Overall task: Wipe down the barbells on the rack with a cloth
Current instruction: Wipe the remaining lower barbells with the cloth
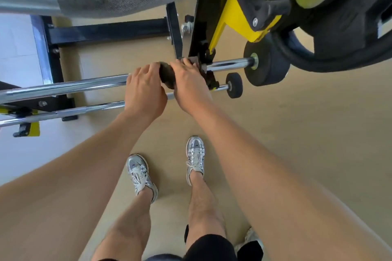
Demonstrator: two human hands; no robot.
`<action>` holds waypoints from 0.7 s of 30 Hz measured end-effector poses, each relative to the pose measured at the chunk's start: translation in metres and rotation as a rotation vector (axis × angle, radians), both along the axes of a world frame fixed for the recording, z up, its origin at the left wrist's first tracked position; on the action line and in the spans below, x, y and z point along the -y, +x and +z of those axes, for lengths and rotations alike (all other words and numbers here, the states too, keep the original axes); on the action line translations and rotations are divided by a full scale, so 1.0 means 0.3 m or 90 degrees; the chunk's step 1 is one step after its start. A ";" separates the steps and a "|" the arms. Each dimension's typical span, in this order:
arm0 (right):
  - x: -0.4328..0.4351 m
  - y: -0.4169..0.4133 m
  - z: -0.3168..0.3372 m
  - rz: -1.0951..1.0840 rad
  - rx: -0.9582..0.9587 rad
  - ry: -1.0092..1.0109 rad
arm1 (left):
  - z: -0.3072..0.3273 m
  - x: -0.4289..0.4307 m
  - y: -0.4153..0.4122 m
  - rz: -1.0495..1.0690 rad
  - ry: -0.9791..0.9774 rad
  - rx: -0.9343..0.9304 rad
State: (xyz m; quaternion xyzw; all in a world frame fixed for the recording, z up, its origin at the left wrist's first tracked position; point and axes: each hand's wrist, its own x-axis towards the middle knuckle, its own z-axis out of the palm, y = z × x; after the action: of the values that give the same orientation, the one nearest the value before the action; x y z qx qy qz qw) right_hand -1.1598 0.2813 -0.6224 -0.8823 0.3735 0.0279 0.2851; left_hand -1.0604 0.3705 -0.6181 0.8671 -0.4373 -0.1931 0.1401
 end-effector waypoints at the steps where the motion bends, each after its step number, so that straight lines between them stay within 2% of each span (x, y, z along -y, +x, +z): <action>1: -0.012 0.018 0.003 -0.001 -0.013 0.005 | -0.001 -0.027 0.022 0.002 0.004 0.006; 4: -0.019 0.058 0.010 -0.009 -0.055 -0.005 | 0.001 -0.100 0.082 0.005 0.013 0.013; 10: -0.063 0.117 -0.027 -0.047 -0.107 -0.079 | 0.009 -0.150 0.130 -0.091 0.018 -0.010; 14: -0.115 0.178 -0.033 -0.101 -0.104 -0.074 | 0.010 -0.161 0.153 -0.038 -0.001 -0.050; 17: -0.218 0.278 -0.060 -0.004 -0.057 -0.099 | -0.010 -0.190 0.201 -0.016 0.013 0.000; 21: -0.236 0.294 -0.086 0.074 0.034 -0.040 | -0.036 -0.263 0.273 -0.010 0.035 0.060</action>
State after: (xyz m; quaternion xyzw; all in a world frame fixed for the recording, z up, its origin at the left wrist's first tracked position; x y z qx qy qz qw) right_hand -1.0718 0.3522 -0.6483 -0.9114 0.3147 0.0089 0.2651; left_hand -0.9785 0.4495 -0.6289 0.8753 -0.4448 -0.1650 0.0936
